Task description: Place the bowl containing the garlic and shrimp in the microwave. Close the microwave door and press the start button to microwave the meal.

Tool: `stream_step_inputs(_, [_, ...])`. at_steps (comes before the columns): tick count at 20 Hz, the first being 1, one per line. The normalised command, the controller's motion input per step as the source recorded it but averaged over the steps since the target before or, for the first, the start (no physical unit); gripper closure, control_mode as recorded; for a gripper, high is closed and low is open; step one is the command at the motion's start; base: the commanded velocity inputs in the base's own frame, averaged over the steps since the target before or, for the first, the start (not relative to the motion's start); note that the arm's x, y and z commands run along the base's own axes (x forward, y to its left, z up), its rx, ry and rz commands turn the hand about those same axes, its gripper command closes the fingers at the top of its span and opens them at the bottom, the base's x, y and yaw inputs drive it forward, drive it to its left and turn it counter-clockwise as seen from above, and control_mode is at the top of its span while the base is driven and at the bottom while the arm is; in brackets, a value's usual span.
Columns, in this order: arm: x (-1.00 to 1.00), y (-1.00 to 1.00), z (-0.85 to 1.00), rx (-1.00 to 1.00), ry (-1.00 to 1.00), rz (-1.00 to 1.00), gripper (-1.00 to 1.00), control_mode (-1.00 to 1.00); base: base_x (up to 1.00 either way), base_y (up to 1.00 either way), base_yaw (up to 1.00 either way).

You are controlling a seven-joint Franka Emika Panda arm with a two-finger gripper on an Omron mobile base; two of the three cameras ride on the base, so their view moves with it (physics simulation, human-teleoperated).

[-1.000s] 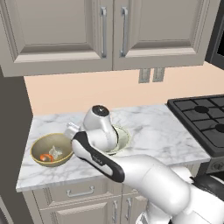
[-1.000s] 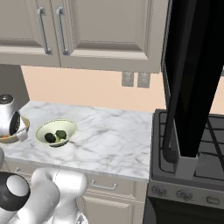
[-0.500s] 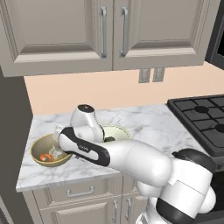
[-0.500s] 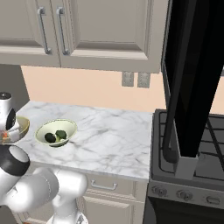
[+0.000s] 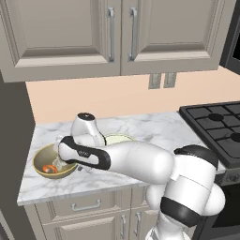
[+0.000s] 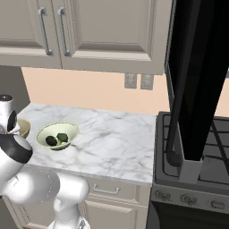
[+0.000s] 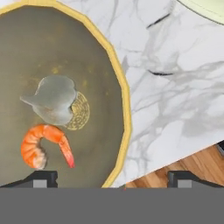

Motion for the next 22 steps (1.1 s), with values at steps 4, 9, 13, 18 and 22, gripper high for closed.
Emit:
stream_step_inputs(4, [0.12, 0.12, -0.37, 0.00, 0.00, 0.00, -1.00, -1.00, 0.00, 0.00, 0.00])
stream_step_inputs(9, [0.14, 0.02, -0.25, 0.00, 0.00, 0.00, -1.00, -1.00, 0.00, 0.00, 0.00])
stream_step_inputs(13, [0.15, 0.00, -0.19, 0.00, 0.00, 0.00, -1.00, -1.00, 0.00, 0.00, 0.00])
stream_step_inputs(18, [0.15, 0.04, -0.18, 0.00, 0.00, 0.00, -1.00, -1.00, 0.00, 0.00, 0.00])
stream_step_inputs(22, [0.17, 0.09, -0.15, 0.00, 0.00, 0.00, -1.00, -1.00, 0.00, 0.00, 0.00])
